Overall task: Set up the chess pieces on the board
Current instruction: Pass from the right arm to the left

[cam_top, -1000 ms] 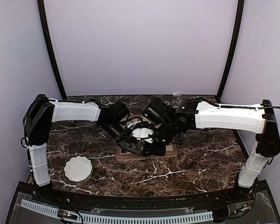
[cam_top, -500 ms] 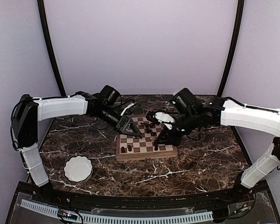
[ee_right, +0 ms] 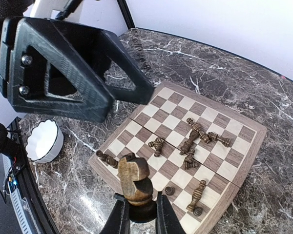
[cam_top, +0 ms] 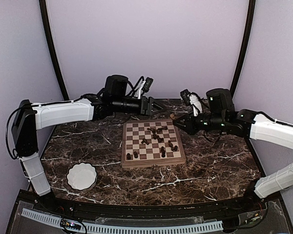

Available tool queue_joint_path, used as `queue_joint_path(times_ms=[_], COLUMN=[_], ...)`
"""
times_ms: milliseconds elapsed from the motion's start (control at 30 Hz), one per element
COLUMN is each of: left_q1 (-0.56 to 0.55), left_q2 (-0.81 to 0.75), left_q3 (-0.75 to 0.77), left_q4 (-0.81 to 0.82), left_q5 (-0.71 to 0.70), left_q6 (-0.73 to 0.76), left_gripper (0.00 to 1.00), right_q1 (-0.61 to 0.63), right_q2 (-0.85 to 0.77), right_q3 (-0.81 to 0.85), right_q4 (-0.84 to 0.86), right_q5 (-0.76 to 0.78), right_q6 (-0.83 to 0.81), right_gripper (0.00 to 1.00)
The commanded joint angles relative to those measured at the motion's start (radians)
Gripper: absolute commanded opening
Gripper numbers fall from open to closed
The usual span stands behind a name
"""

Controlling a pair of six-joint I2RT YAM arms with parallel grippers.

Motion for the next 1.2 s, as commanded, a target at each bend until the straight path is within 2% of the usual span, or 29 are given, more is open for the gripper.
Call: queue_joint_path(times_ms=[0, 367, 500, 633, 767, 1067, 1167], left_q1=[-0.019, -0.048, -0.048, -0.042, -0.042, -0.041, -0.036], left_q2=[0.076, 0.12, 0.11, 0.083, 0.084, 0.107, 0.104], left_q3=[0.093, 0.107, 0.104, 0.094, 0.074, 0.086, 0.089], left_q4=[0.015, 0.047, 0.047, 0.02, 0.068, 0.09, 0.057], left_q5=[0.051, 0.128, 0.114, 0.055, 0.111, 0.177, 0.151], left_q6=[-0.007, -0.007, -0.008, -0.008, -0.022, -0.029, -0.027], left_gripper=[0.52, 0.39, 0.35, 0.43, 0.48, 0.38, 0.4], right_q1=[-0.008, -0.009, -0.009, -0.009, -0.009, -0.011, -0.011], right_q2=[0.0, 0.019, 0.023, 0.025, 0.039, 0.06, 0.06], right_q3=[-0.011, -0.003, 0.0, -0.001, 0.013, 0.028, 0.027], right_q4=[0.095, 0.106, 0.105, 0.101, 0.084, 0.074, 0.08], right_q5=[-0.009, -0.001, 0.007, 0.01, 0.035, 0.055, 0.048], right_q6=[0.022, 0.032, 0.033, 0.033, 0.03, 0.021, 0.021], right_gripper=[0.06, 0.07, 0.07, 0.07, 0.07, 0.07, 0.07])
